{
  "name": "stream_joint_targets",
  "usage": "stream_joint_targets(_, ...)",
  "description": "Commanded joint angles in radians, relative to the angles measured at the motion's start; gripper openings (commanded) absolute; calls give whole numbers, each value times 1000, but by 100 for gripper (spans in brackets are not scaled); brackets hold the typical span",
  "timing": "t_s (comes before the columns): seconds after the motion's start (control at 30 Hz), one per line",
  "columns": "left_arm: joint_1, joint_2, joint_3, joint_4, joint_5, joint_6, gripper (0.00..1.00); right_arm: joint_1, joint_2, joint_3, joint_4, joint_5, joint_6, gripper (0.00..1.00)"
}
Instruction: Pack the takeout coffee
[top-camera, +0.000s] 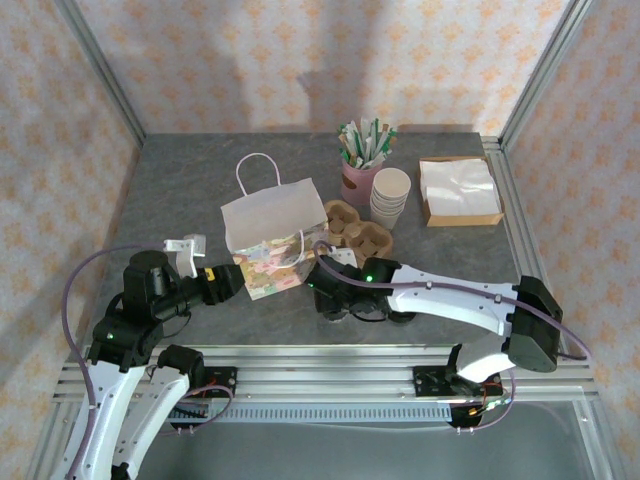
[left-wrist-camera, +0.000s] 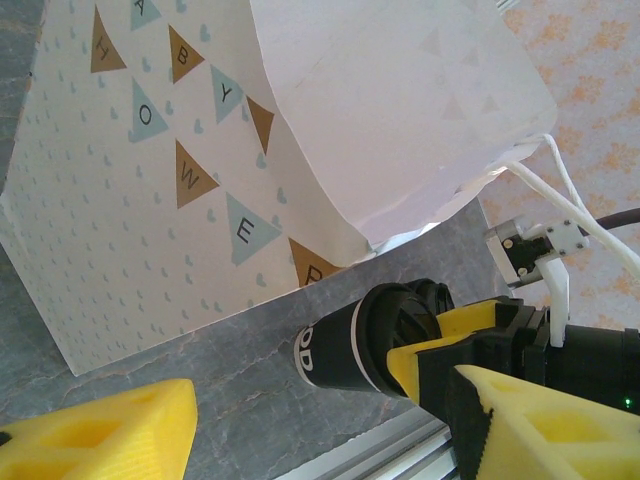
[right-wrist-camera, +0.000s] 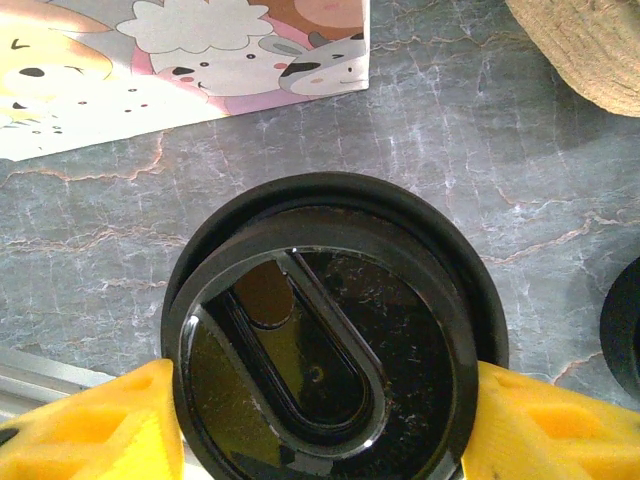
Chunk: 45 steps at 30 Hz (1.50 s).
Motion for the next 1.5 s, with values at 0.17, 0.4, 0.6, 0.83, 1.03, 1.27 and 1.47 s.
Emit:
stream_joint_targets(0.17,-11,4,9,-20,-14,5,68,-33,26,-73,-189,-56,12,66)
stream_joint_targets(0.4,-12,8,8,-18,-14,3,68,-65,-63,-25,-150,-40,18,74)
stream_joint_targets(0.6,-12,13,8,-18,-19,3,68,-66,-67,21,-186,-21,9,80)
stream_joint_targets(0.83,-12,12,9,-21,-26,0,68,-68,-101,22,-160,-24,11,82)
stream_joint_targets(1.03,-12,18,9,-21,-31,-1,68,-69,-112,33,-146,-10,12,82)
stream_joint_targets(1.27,-11,24,10,-22,-30,0,68,-73,-123,37,-111,-28,-8,80)
stream_joint_targets(1.47,-11,25,12,-26,-35,2,68,-73,-147,36,-81,-26,-29,80)
